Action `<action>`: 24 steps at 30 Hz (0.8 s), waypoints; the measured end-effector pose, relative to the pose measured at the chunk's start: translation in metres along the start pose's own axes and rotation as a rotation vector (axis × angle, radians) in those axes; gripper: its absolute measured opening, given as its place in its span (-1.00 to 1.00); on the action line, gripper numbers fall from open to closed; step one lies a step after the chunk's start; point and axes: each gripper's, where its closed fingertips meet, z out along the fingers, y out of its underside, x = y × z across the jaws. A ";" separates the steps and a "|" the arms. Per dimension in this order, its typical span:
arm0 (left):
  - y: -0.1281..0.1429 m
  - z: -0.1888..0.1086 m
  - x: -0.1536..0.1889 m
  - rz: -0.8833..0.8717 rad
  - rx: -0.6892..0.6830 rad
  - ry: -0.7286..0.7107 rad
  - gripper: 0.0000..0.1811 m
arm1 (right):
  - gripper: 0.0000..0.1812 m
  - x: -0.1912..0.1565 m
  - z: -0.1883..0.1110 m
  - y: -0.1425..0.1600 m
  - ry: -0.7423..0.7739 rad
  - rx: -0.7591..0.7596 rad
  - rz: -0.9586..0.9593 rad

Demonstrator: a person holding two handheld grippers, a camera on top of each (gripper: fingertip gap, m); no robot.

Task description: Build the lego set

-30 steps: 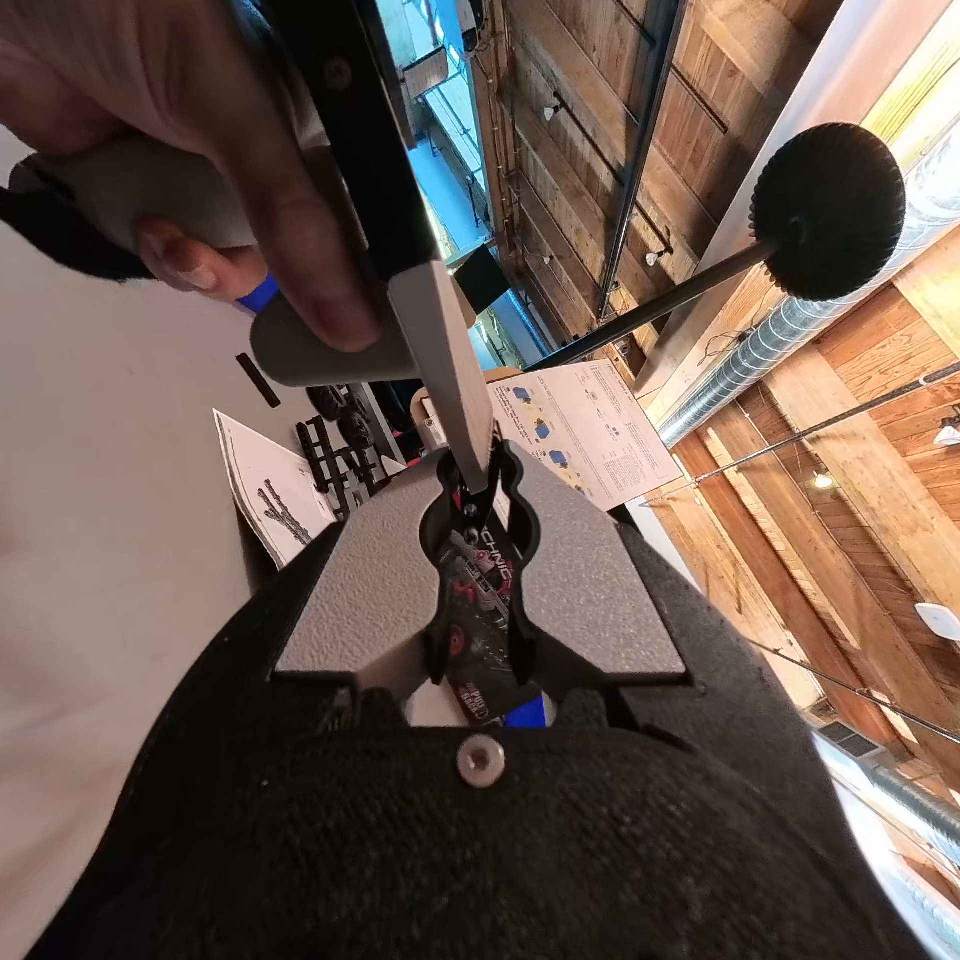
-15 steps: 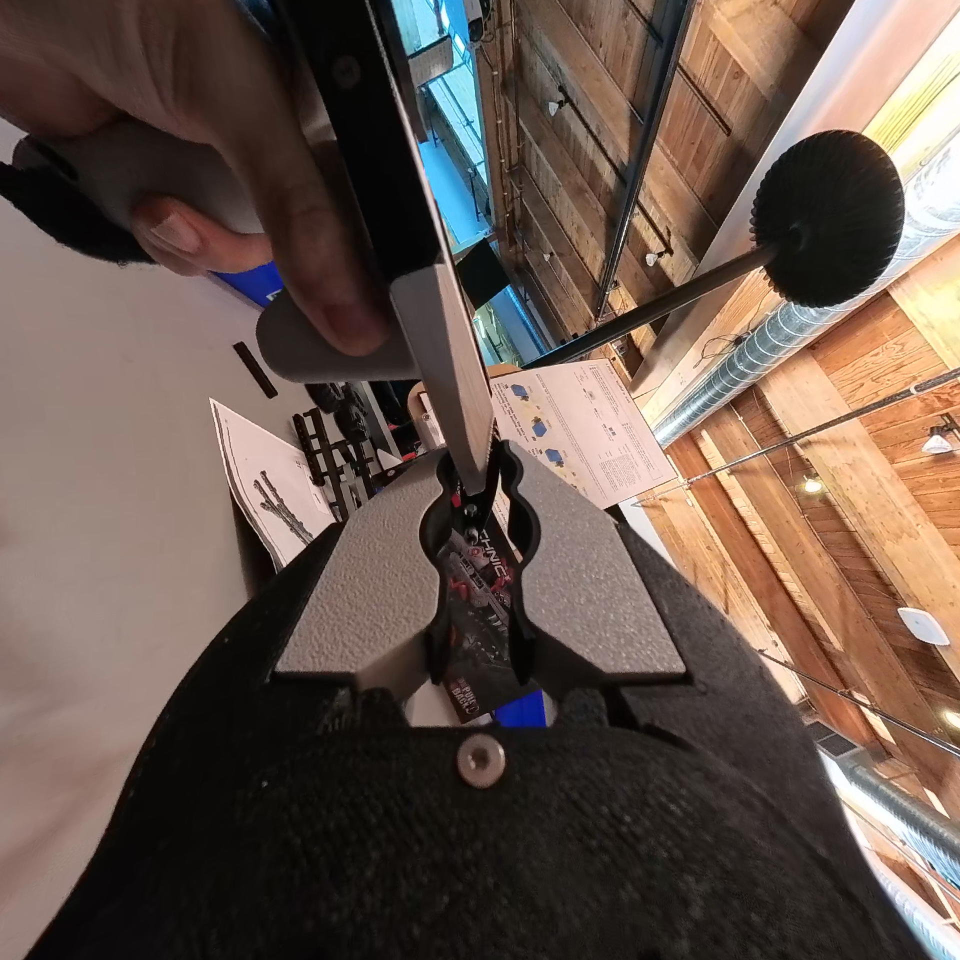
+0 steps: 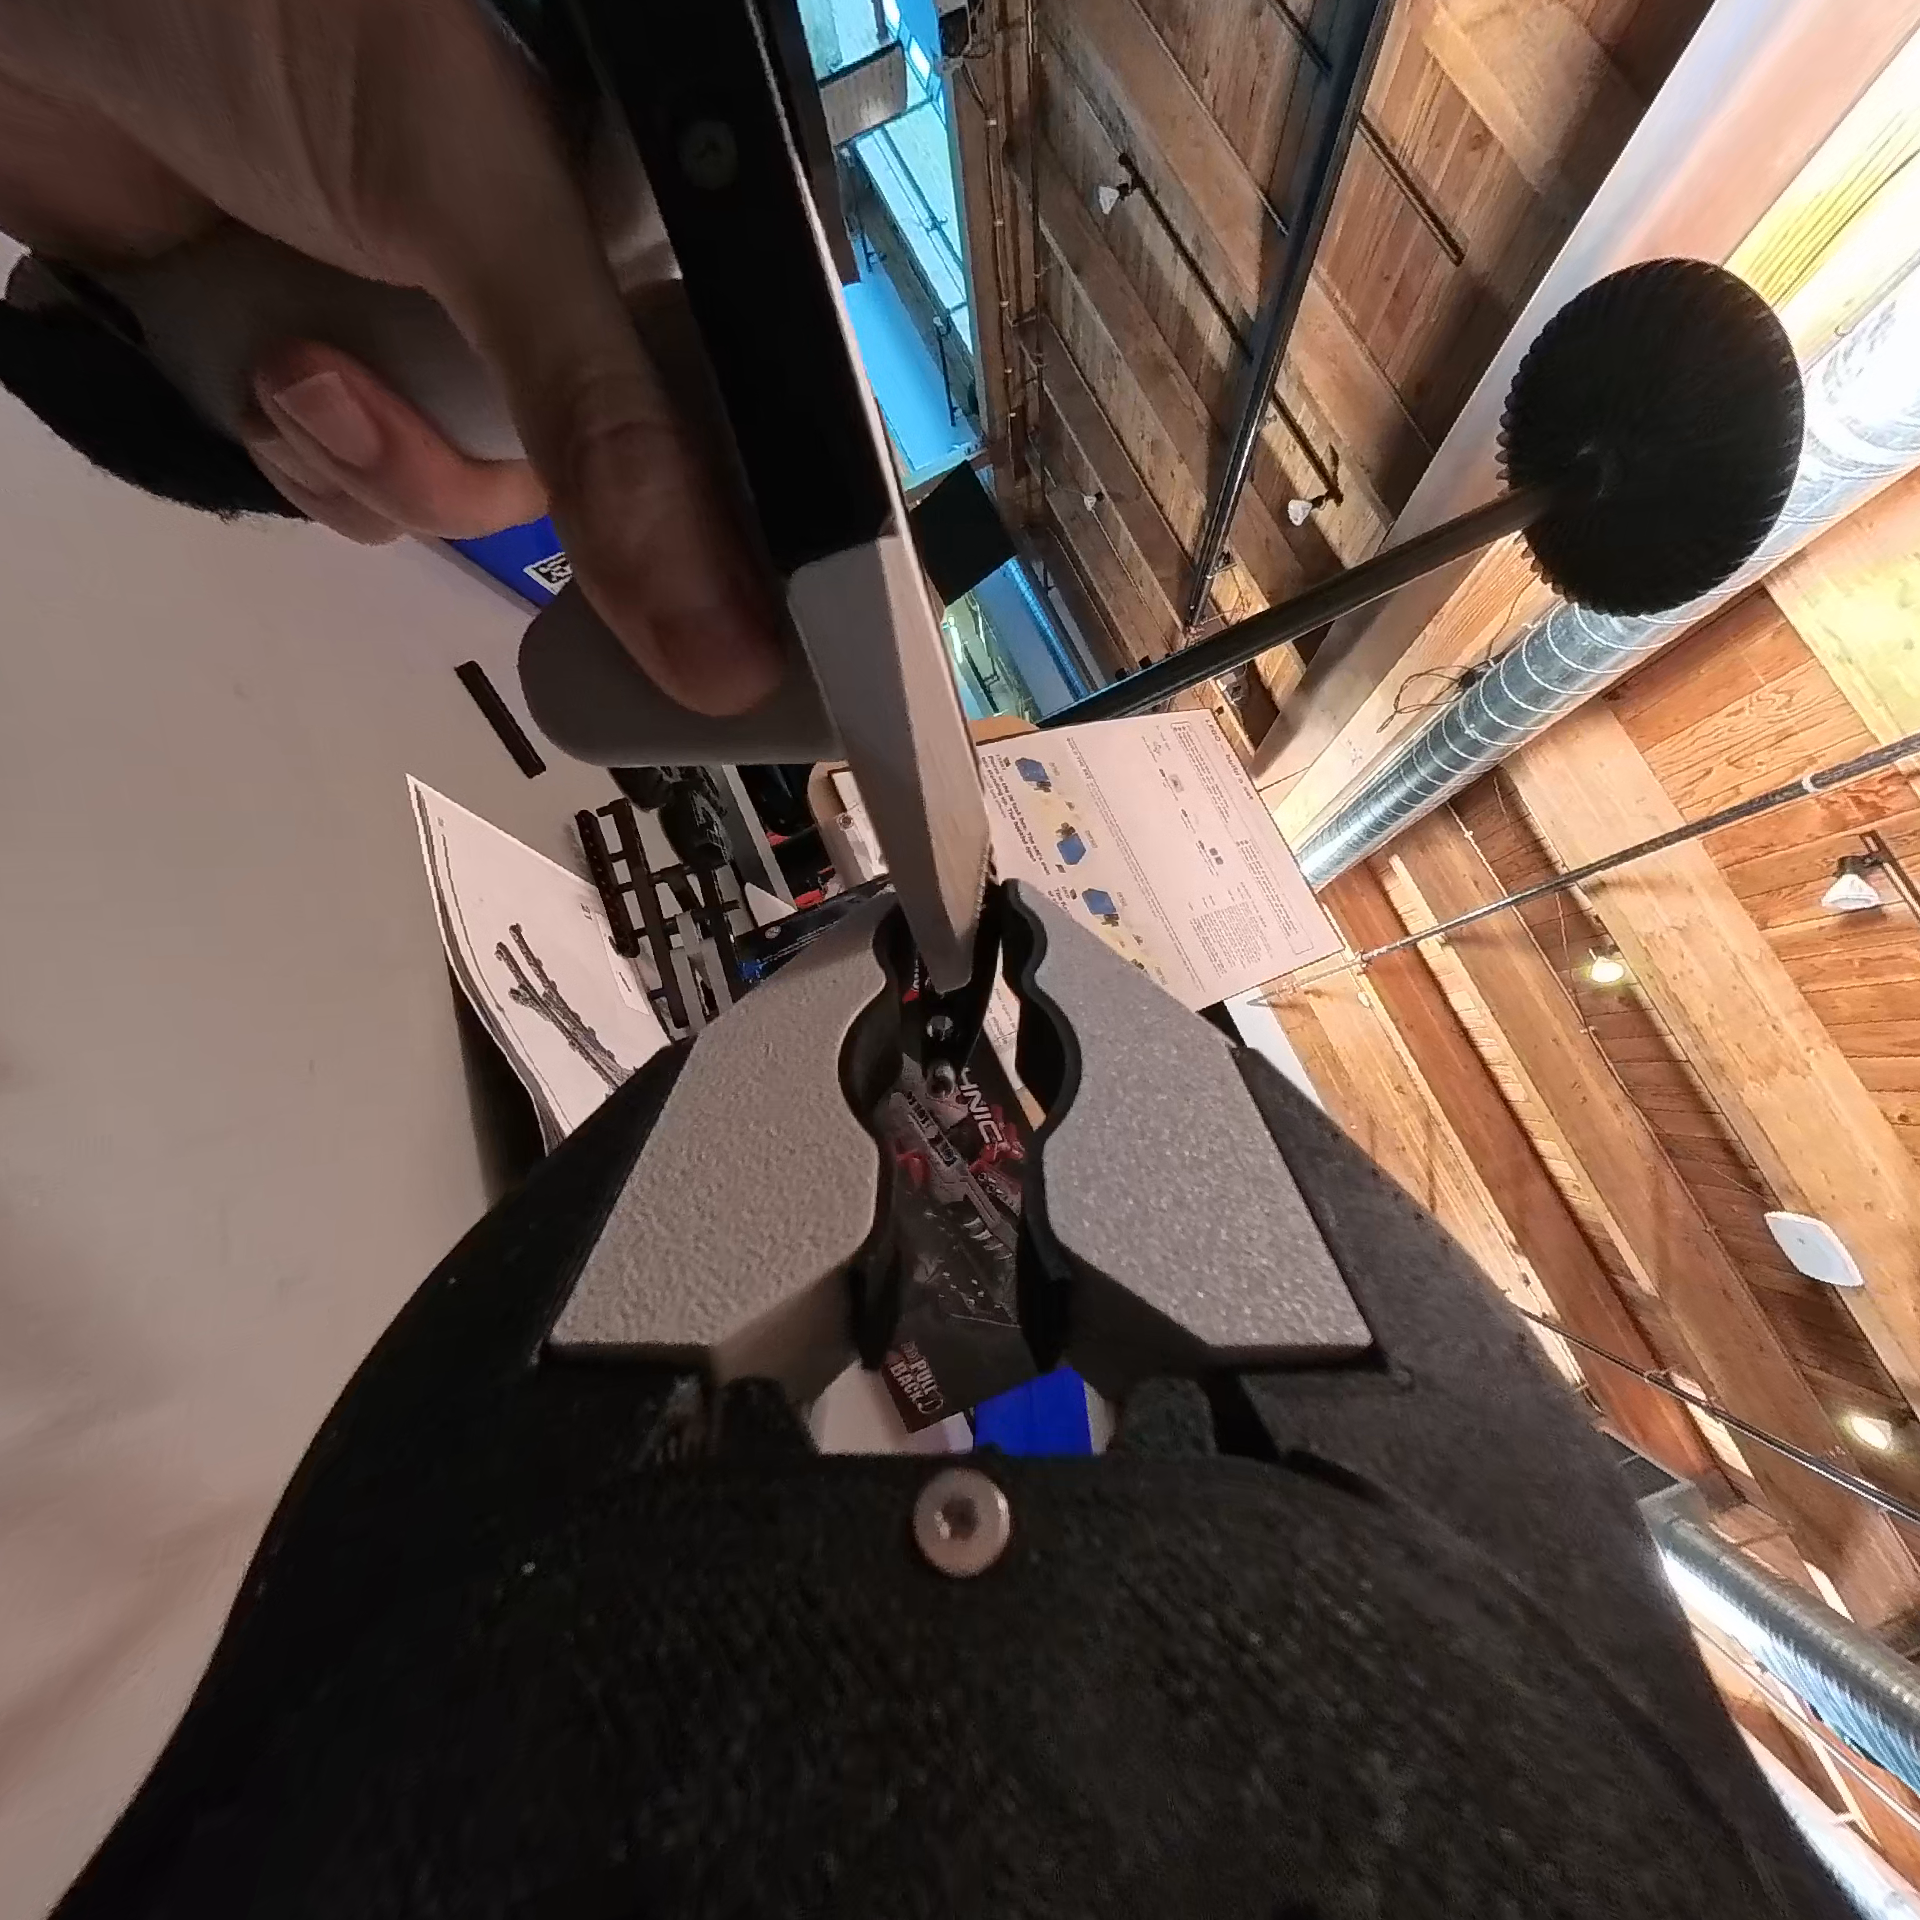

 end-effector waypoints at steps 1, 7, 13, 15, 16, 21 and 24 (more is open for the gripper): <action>0.000 0.000 0.001 0.003 0.005 0.014 -0.32 | -0.87 0.000 0.000 0.000 -0.003 0.005 -0.001; -0.007 -0.004 0.004 0.064 0.037 0.021 -0.32 | -0.86 0.004 -0.004 -0.008 0.037 0.060 -0.041; -0.003 -0.002 0.007 0.018 0.031 0.065 -0.32 | -0.87 0.002 -0.007 -0.013 0.032 0.086 -0.071; -0.001 -0.002 0.007 0.019 0.027 0.085 -0.32 | -0.87 -0.001 -0.007 -0.013 0.015 0.087 -0.081; -0.001 -0.002 0.008 0.024 0.035 0.095 -0.32 | -0.87 -0.001 -0.007 -0.013 0.017 0.093 -0.083; -0.006 -0.002 0.002 0.138 0.077 0.033 -0.32 | -0.85 0.002 -0.006 -0.008 0.039 0.078 -0.055; -0.007 -0.002 0.005 0.172 0.081 0.024 -0.32 | -0.80 0.003 -0.007 -0.004 0.031 0.062 -0.029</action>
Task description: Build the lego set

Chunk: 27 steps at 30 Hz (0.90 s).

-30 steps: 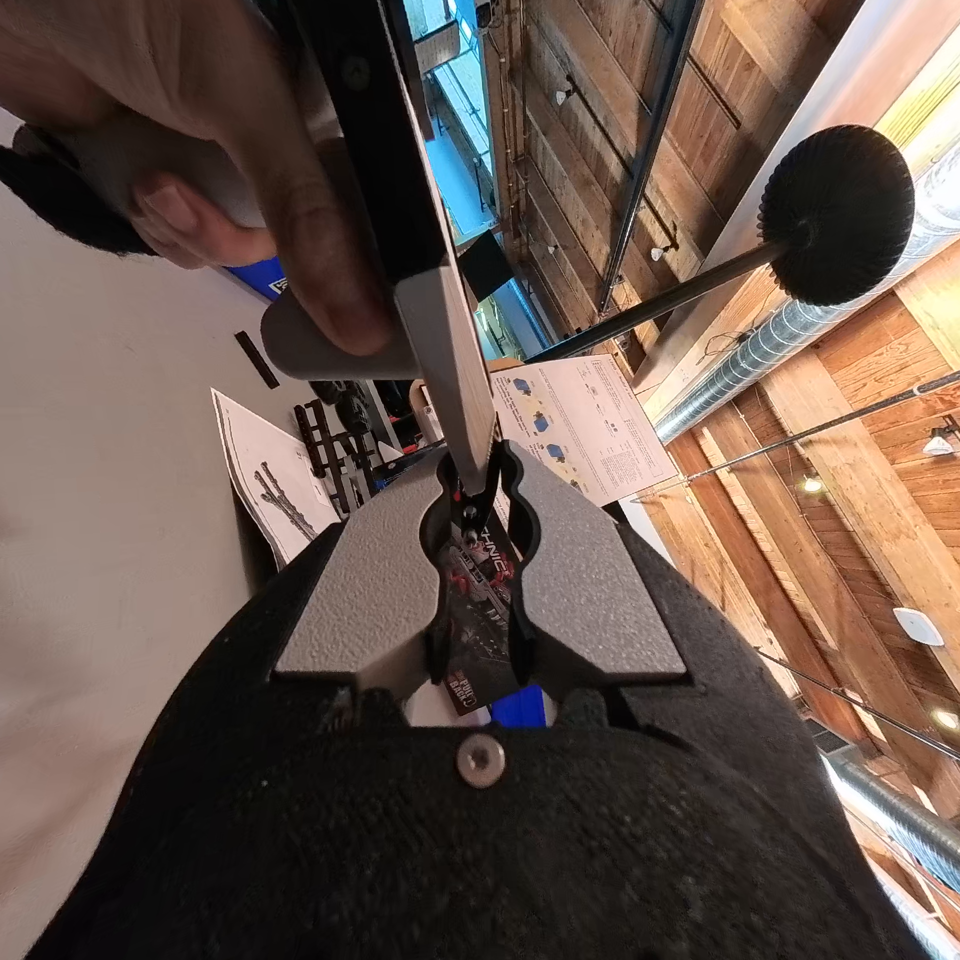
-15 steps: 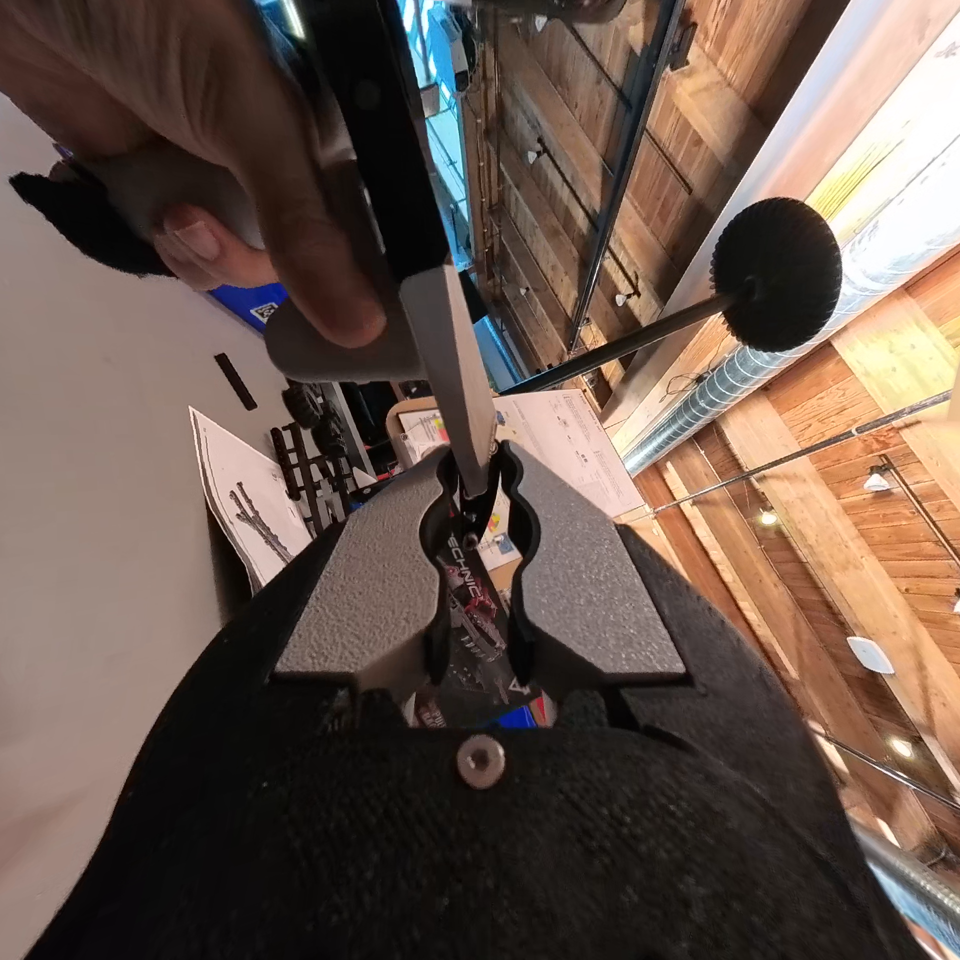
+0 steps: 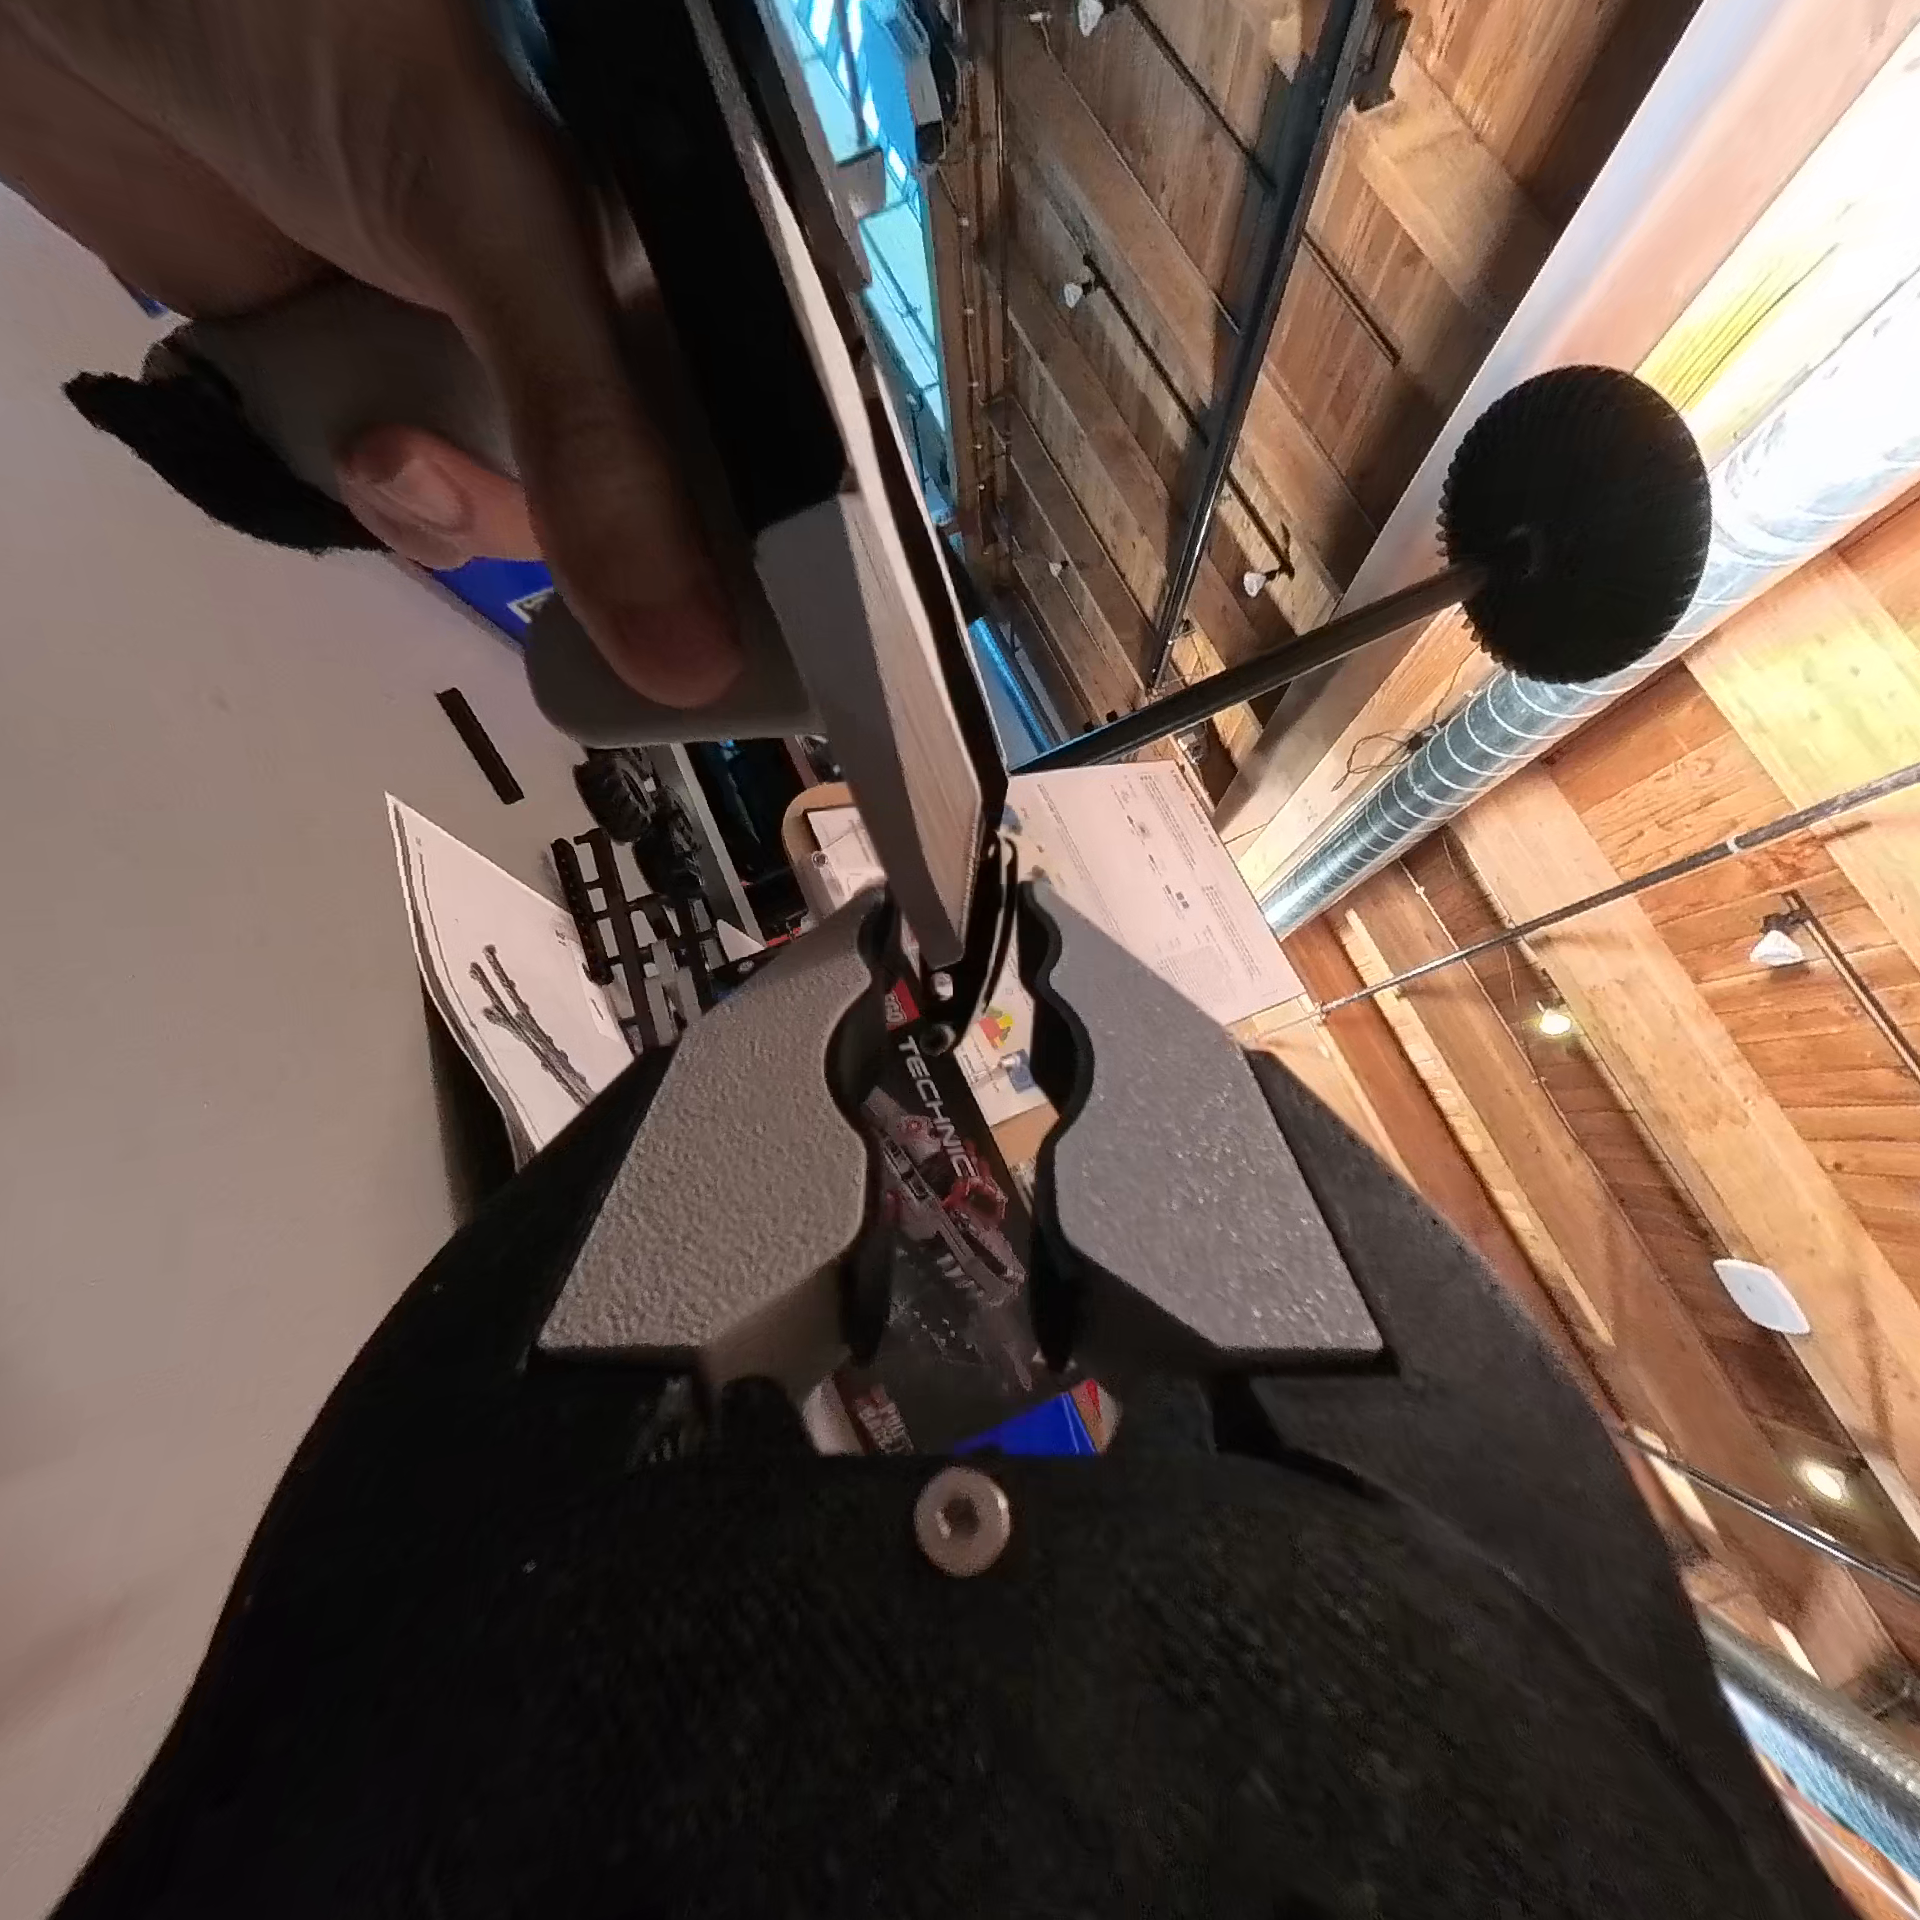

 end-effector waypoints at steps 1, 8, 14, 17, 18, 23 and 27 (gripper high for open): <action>-0.002 0.000 0.002 0.009 0.014 0.003 -0.32 | -0.81 0.002 0.000 0.003 0.012 -0.018 -0.002; -0.001 0.001 0.006 0.006 0.040 0.040 -0.32 | -0.89 0.004 0.000 0.013 0.030 -0.060 -0.029; 0.005 0.000 0.015 -0.070 0.018 0.134 -0.26 | -0.89 0.004 -0.004 0.001 0.032 0.016 -0.029; 0.009 0.000 0.015 -0.062 -0.002 0.137 -0.27 | -0.89 0.001 -0.004 0.003 0.021 0.016 -0.037; 0.011 0.000 0.015 -0.057 -0.019 0.140 -0.27 | -0.89 0.000 -0.004 0.003 0.015 0.020 -0.046; 0.015 -0.002 0.016 0.015 -0.056 0.110 -0.28 | -0.89 -0.004 -0.005 0.005 0.003 0.007 -0.097; 0.020 -0.001 0.015 0.003 -0.061 0.119 -0.29 | -0.89 -0.008 -0.005 0.006 -0.020 0.006 -0.112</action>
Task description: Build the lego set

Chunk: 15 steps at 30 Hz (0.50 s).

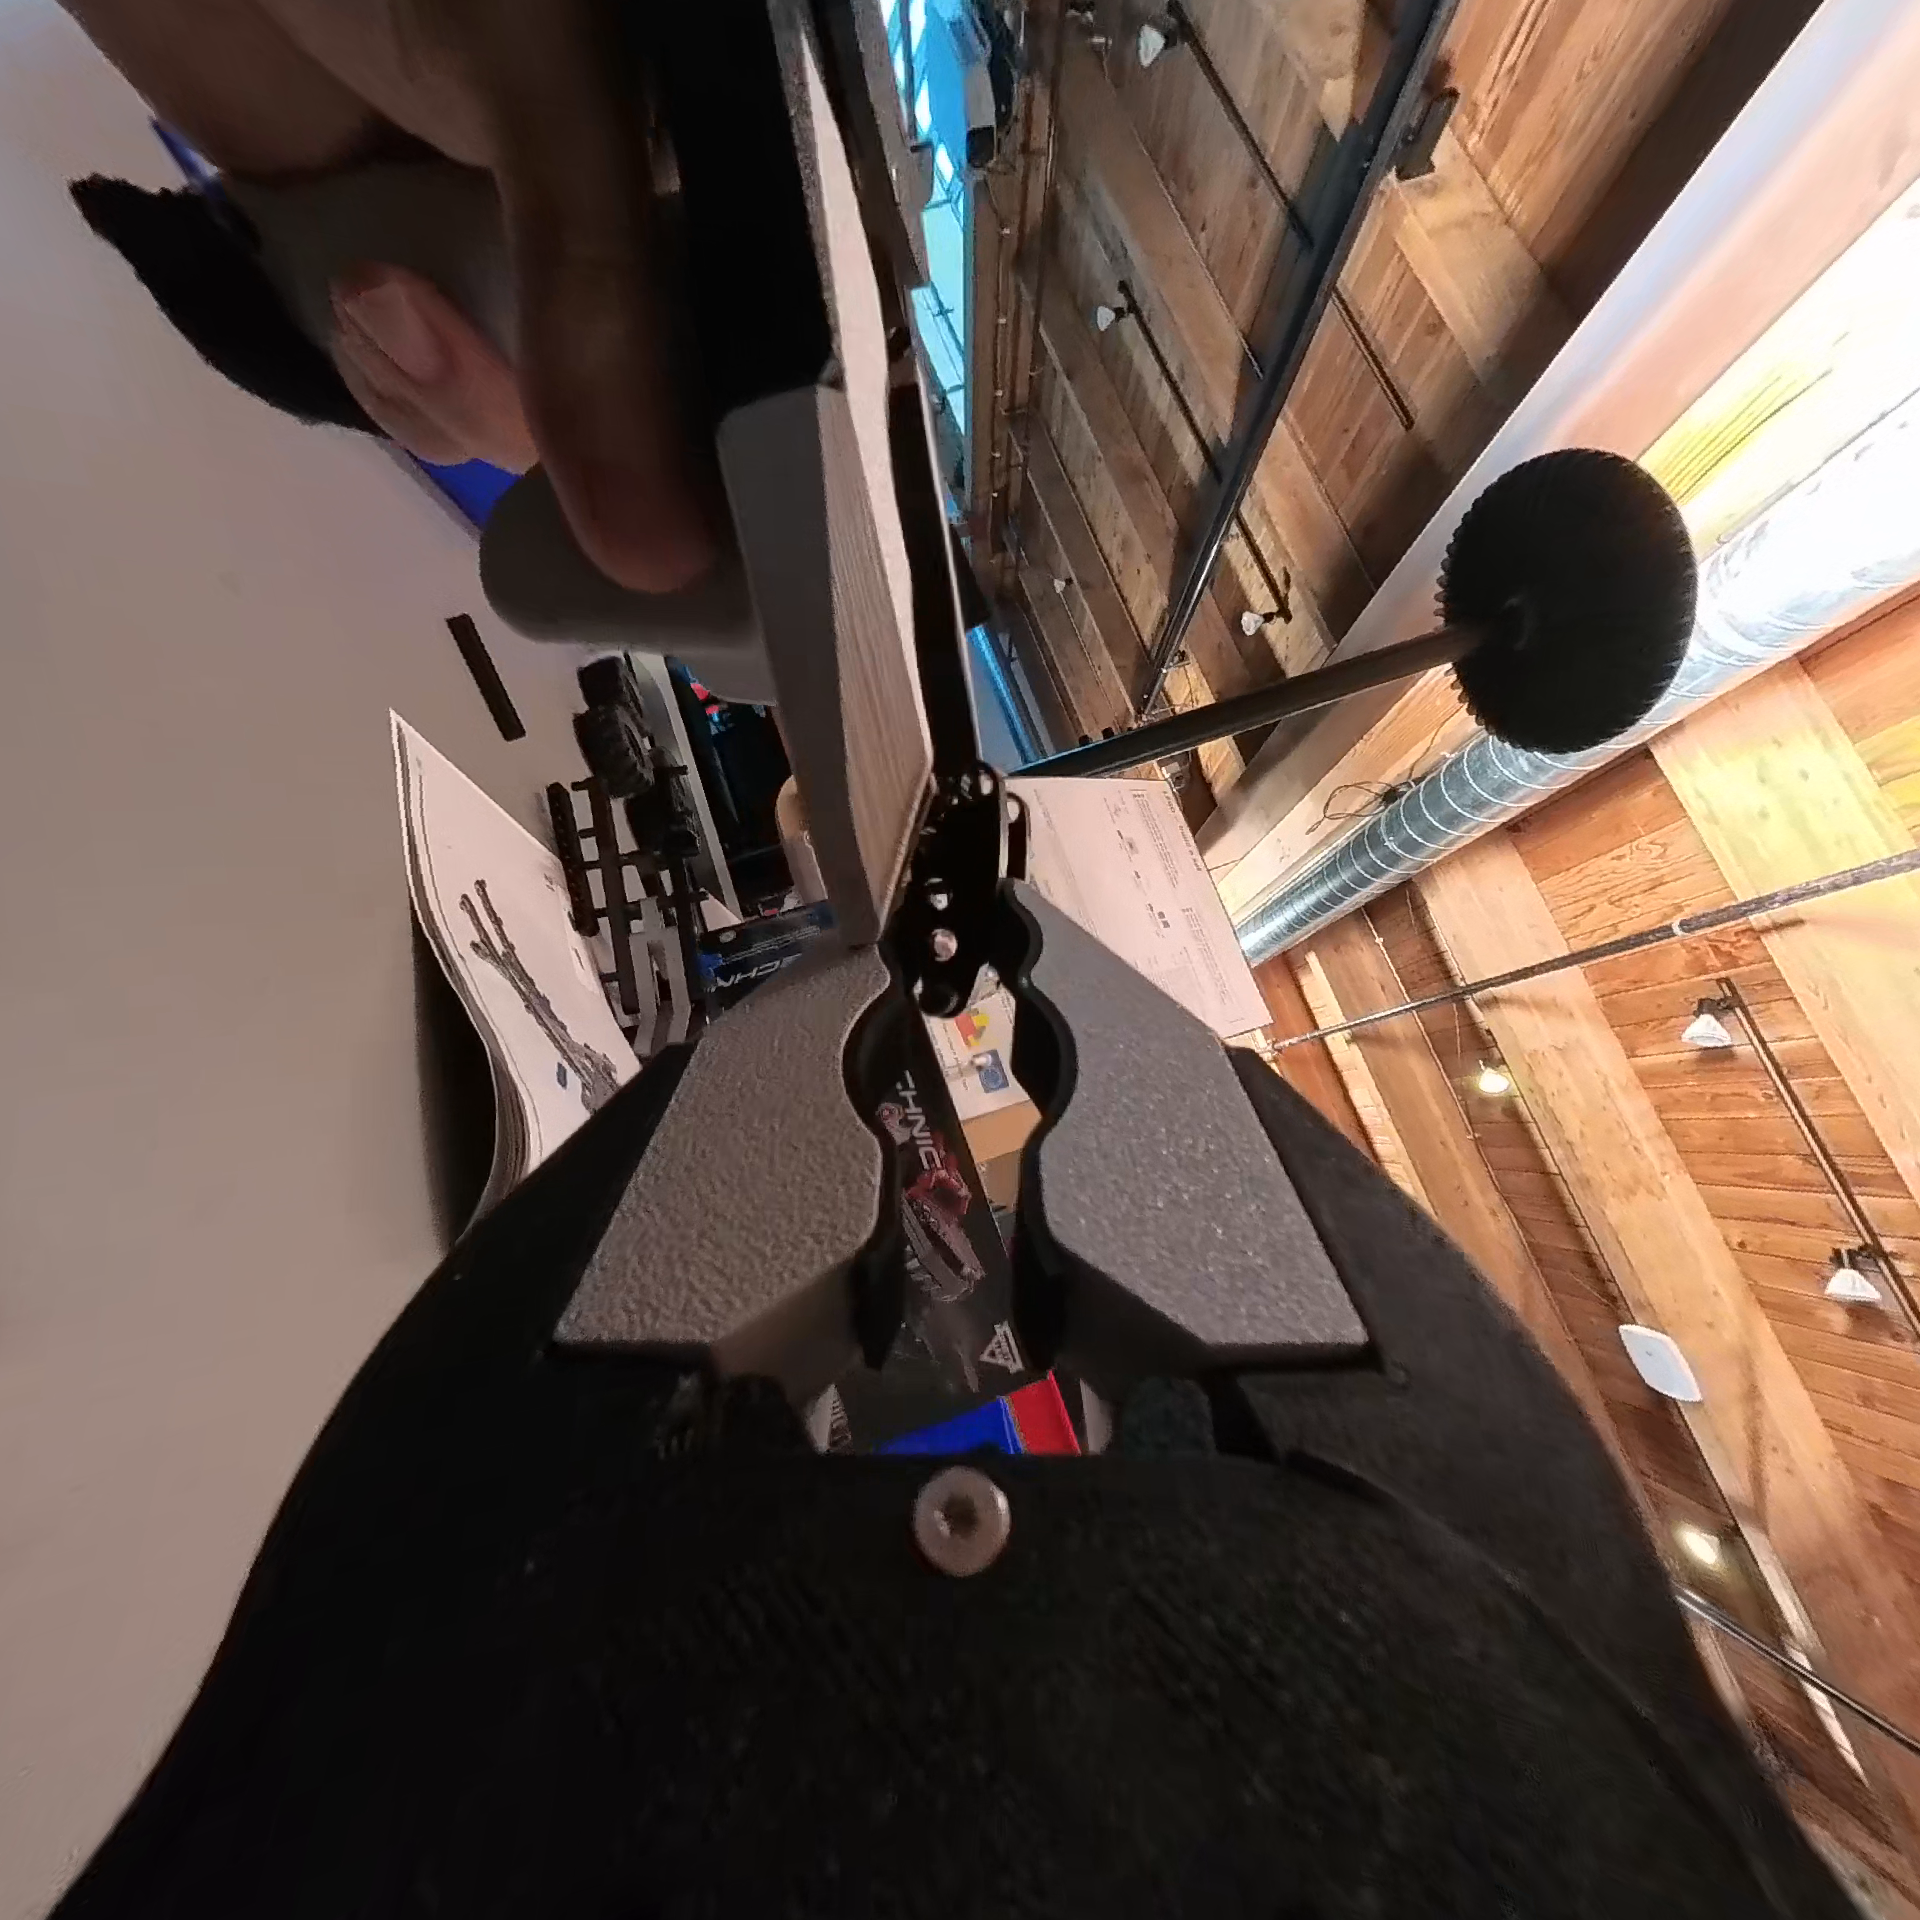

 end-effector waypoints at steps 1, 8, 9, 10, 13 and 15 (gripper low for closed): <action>-0.001 -0.002 0.003 0.003 0.004 0.013 -0.29 | -0.89 0.000 0.000 0.000 -0.001 0.002 0.003; 0.000 0.003 0.005 0.056 0.015 -0.015 -0.44 | -0.88 0.012 -0.001 0.002 0.034 -0.017 0.056; 0.002 0.004 0.008 0.070 0.014 -0.004 -0.38 | -0.88 0.011 -0.002 0.001 0.024 0.000 0.071; 0.002 0.005 0.011 0.079 0.020 0.009 -0.29 | -0.88 0.010 -0.003 0.001 0.021 0.014 0.088; -0.003 0.002 0.017 0.078 0.031 0.066 -0.18 | -0.89 0.005 -0.005 0.001 -0.034 0.066 0.192; -0.006 -0.004 0.025 0.034 0.037 0.169 -0.10 | -0.88 0.003 -0.008 -0.002 -0.076 0.100 0.235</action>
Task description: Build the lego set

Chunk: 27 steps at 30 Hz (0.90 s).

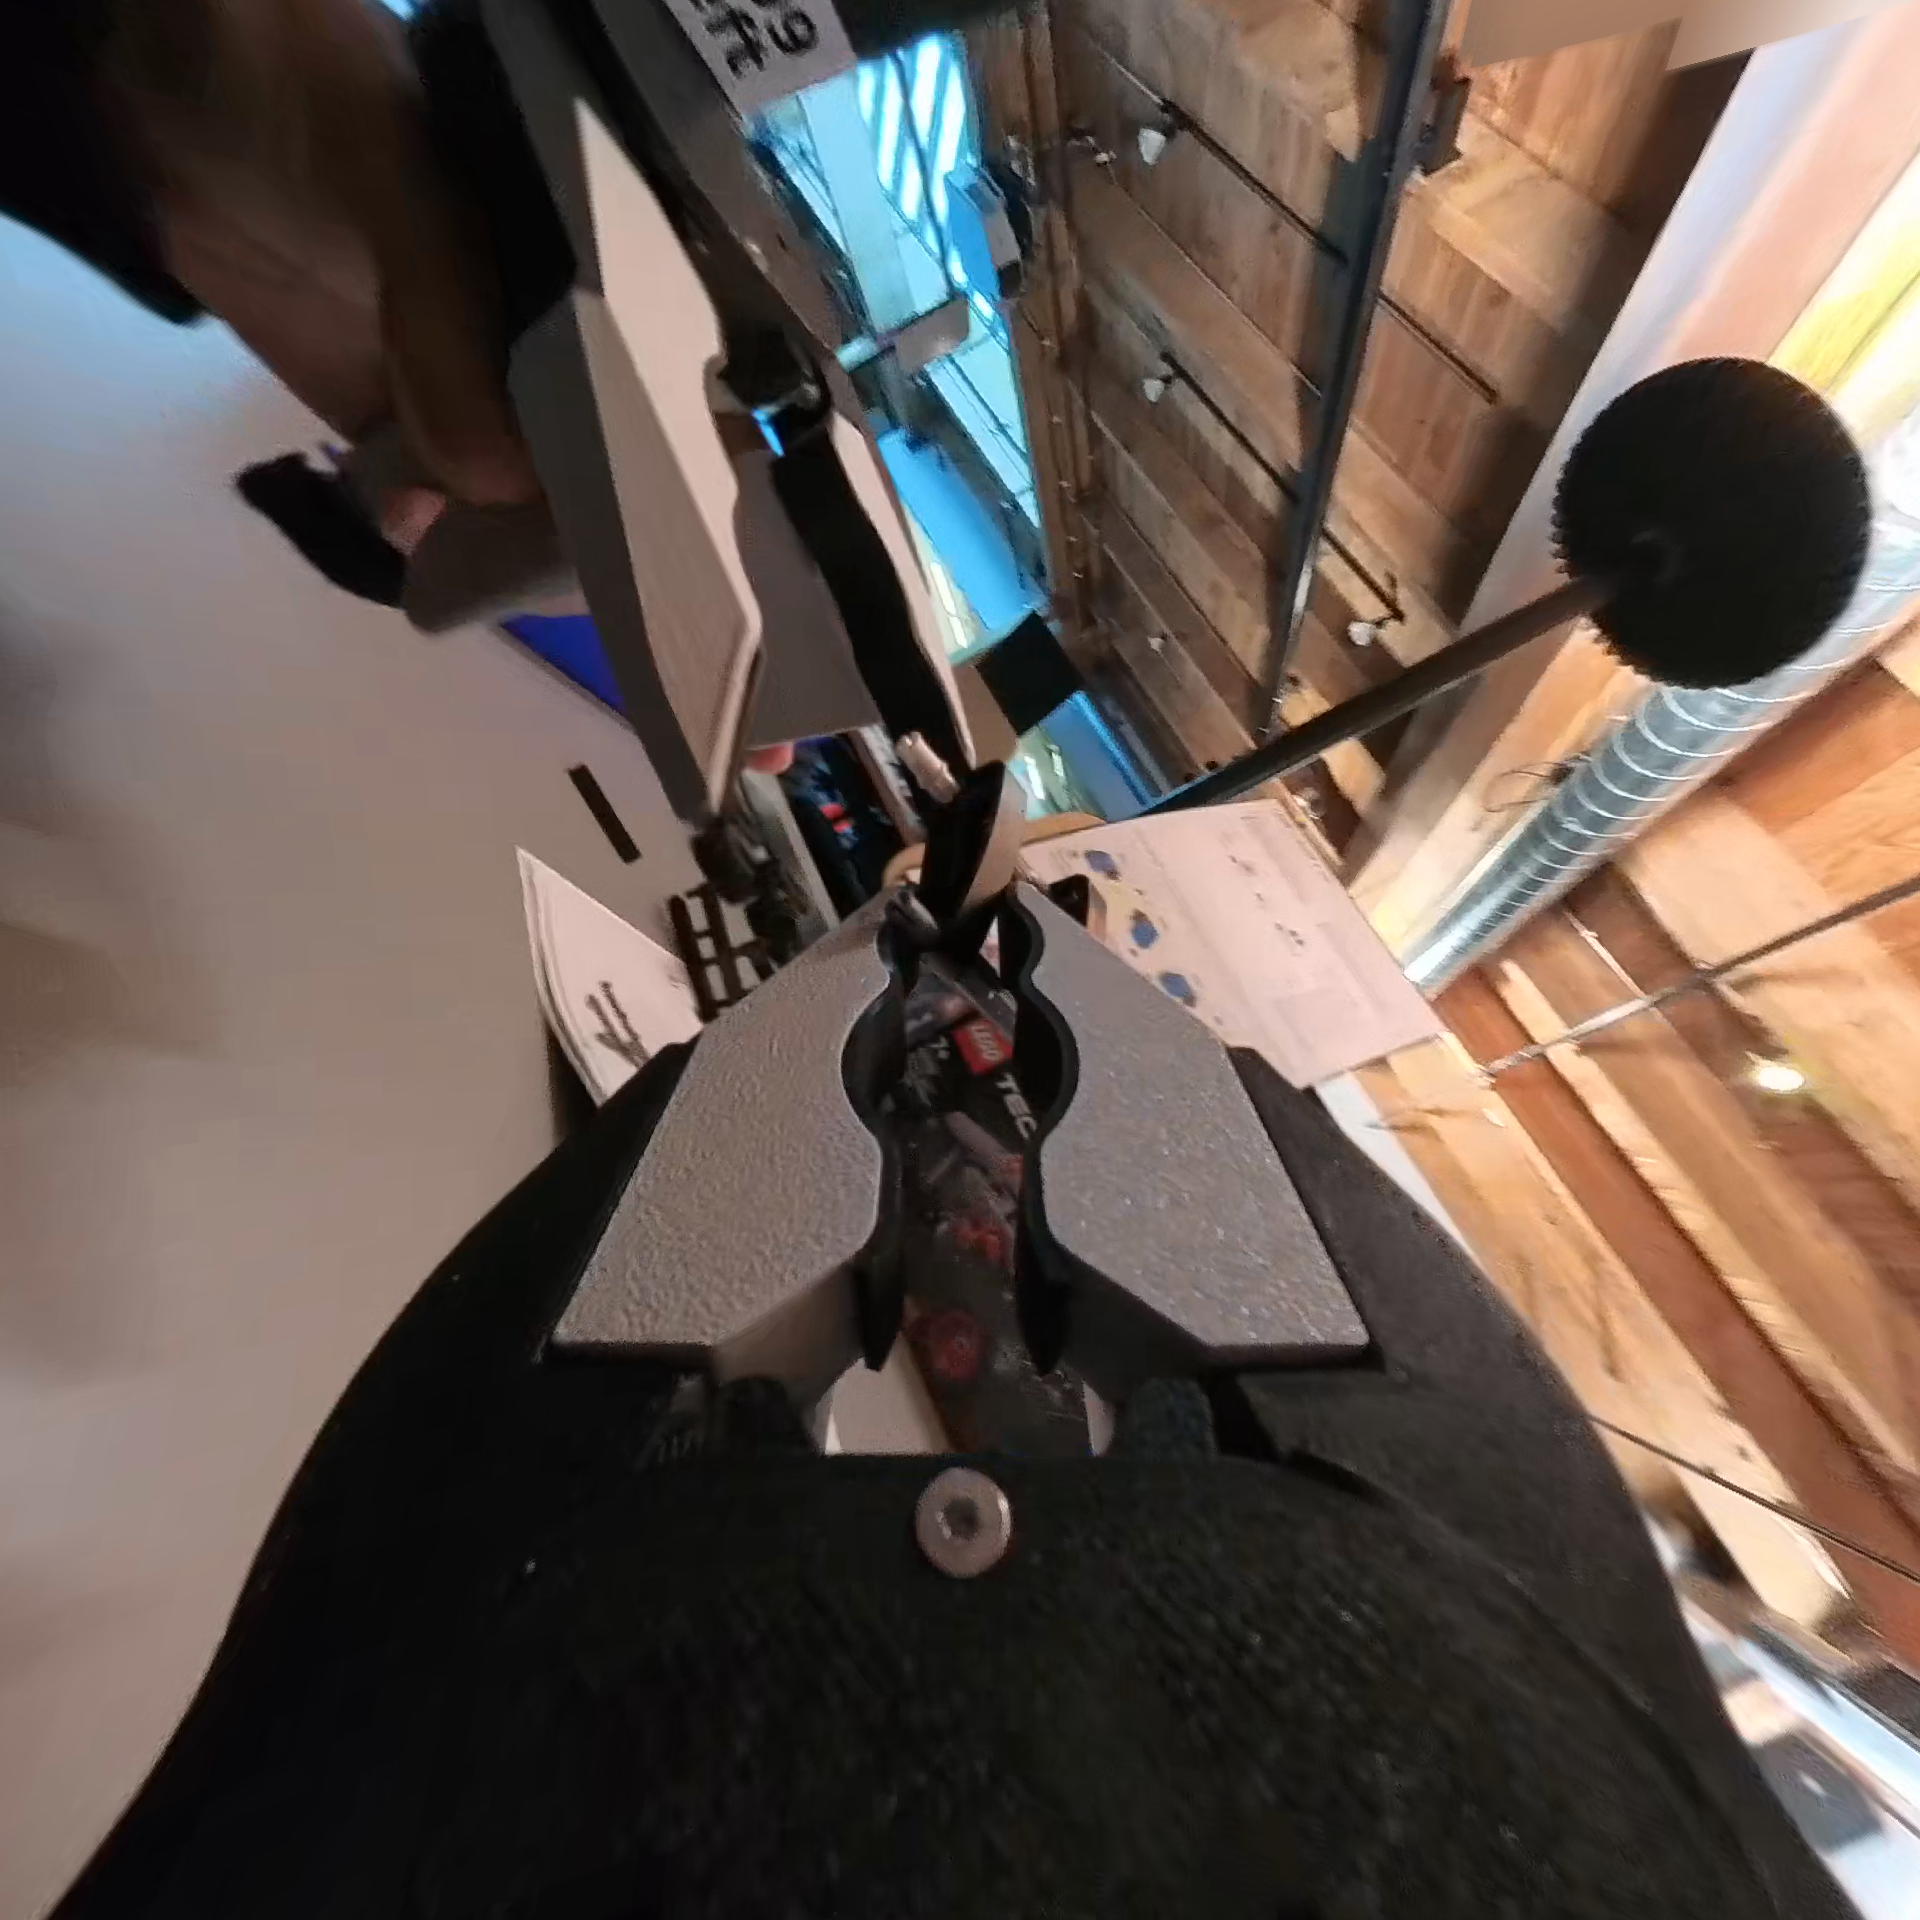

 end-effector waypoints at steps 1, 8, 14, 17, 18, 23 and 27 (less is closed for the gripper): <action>-0.001 -0.002 0.001 -0.029 0.002 0.036 -0.10 | -0.88 -0.004 -0.001 -0.002 -0.035 0.012 0.014; 0.014 -0.009 0.012 -0.081 -0.069 0.232 0.00 | -0.88 -0.035 0.003 -0.022 -0.223 0.070 0.031; 0.023 -0.010 0.019 -0.040 -0.094 0.309 -0.24 | -0.88 -0.048 0.008 -0.032 -0.264 0.101 0.039; 0.030 -0.013 0.018 0.030 -0.123 0.290 -0.24 | -0.88 -0.055 0.009 -0.031 -0.290 0.095 0.027; 0.033 -0.014 0.018 0.052 -0.132 0.284 -0.24 | -0.87 -0.058 0.008 -0.031 -0.307 0.089 0.021; 0.037 -0.018 0.014 0.059 -0.122 0.282 -0.24 | -0.88 -0.063 0.012 -0.029 -0.314 0.085 0.024; 0.046 -0.015 0.009 0.079 -0.158 0.265 -0.24 | -0.87 -0.070 0.012 -0.019 -0.342 0.048 -0.003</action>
